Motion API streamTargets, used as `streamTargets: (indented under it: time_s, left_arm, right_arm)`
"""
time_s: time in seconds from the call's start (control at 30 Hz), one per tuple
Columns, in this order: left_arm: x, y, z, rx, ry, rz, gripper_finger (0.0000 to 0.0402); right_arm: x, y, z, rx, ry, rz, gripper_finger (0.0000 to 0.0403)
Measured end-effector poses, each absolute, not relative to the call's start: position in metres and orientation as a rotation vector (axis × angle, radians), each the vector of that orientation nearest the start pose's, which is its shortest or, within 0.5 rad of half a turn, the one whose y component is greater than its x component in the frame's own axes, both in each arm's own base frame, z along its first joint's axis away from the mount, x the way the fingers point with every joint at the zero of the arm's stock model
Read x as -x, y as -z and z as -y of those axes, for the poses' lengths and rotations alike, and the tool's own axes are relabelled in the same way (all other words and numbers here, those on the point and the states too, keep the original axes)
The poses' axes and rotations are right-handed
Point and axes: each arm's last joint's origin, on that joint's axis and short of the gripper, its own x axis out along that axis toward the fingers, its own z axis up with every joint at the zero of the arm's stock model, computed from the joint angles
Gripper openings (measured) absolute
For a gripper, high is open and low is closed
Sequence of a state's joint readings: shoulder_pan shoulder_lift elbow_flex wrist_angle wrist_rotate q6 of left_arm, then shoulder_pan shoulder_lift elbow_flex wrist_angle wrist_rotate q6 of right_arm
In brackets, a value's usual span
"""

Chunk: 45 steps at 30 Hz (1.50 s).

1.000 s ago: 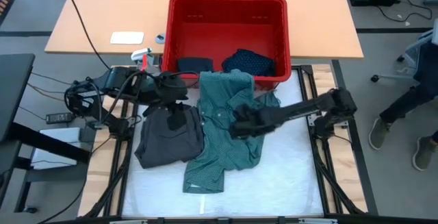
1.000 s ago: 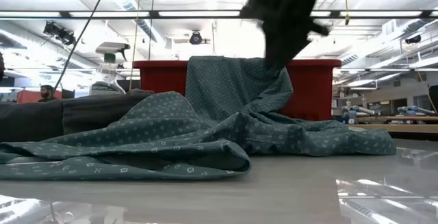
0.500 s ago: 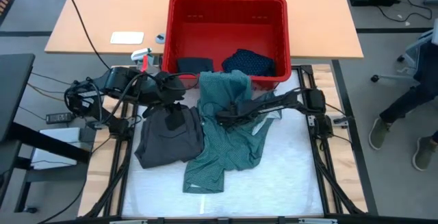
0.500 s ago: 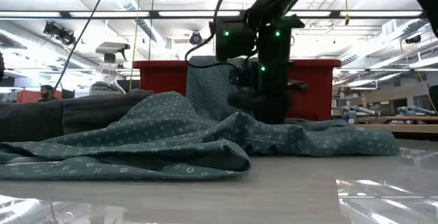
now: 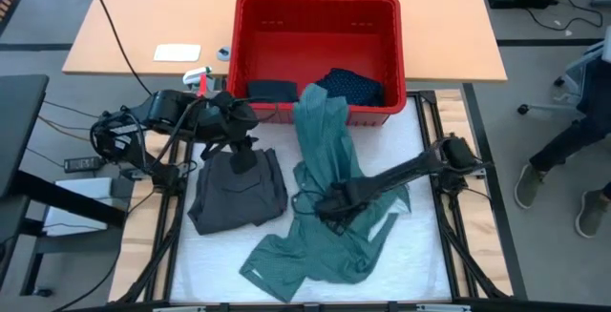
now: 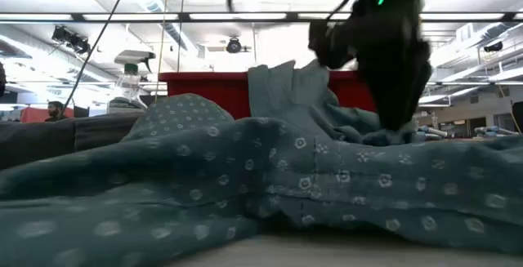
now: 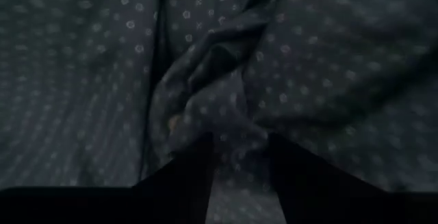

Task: Fold Laundry from Bin
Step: Put the green polo shirt on the table, then fold the green polo shirt on the table

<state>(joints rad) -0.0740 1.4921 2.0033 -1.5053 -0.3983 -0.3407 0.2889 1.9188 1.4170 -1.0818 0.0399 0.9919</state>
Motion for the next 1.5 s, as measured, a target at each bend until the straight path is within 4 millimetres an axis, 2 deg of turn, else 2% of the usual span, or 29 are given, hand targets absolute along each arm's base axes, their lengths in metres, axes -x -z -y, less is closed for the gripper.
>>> streamTargets:
  time_s: [0.13, 0.23, 0.4, 0.57, 0.7, 0.8, 0.97, 1.13, 1.3, 1.5]
  left_arm:
    - [-0.238, -0.459, -0.009, 0.051, -0.486, -0.912, 0.0153]
    - [-0.246, -0.456, -0.024, 0.031, -0.516, -0.927, 0.0153]
    - [-0.267, -0.439, -0.050, 0.045, -0.515, -1.010, 0.0153]
    - [-0.295, -0.414, -0.073, 0.091, -0.449, -1.108, 0.0151]
    - [-0.335, -0.384, -0.085, 0.138, -0.284, -1.127, 0.0140]
    - [-0.363, -0.353, -0.094, 0.161, -0.269, -1.176, 0.0131]
    - [-0.382, -0.315, -0.113, 0.193, -0.294, -1.276, 0.0119]
    - [-0.383, -0.301, -0.138, 0.190, -0.309, -1.305, 0.0117]
    - [-0.376, -0.302, -0.170, 0.186, -0.329, -1.260, 0.0116]
    - [-0.361, -0.307, -0.212, 0.142, -0.371, -1.191, 0.0116]
  right_arm:
    - [-0.319, -0.225, -0.101, -0.501, 0.623, -1.404, 0.0150]
    - [-0.300, -0.255, -0.089, -0.459, 0.671, -1.322, 0.0150]
    - [-0.275, -0.296, -0.044, -0.402, 0.769, -1.219, 0.0150]
    - [-0.259, -0.314, 0.005, -0.331, 0.855, -1.200, 0.0150]
    - [-0.255, -0.317, 0.038, -0.265, 0.841, -1.224, 0.0147]
    - [-0.256, -0.313, 0.061, -0.280, 0.793, -1.246, 0.0132]
    - [-0.251, -0.306, 0.093, -0.311, 0.783, -1.245, 0.0097]
    - [-0.247, -0.307, 0.118, -0.329, 0.790, -1.208, 0.0071]
    - [-0.242, -0.309, 0.141, -0.357, 0.817, -1.138, 0.0058]
    - [-0.239, -0.308, 0.180, -0.323, 0.915, -1.028, 0.0050]
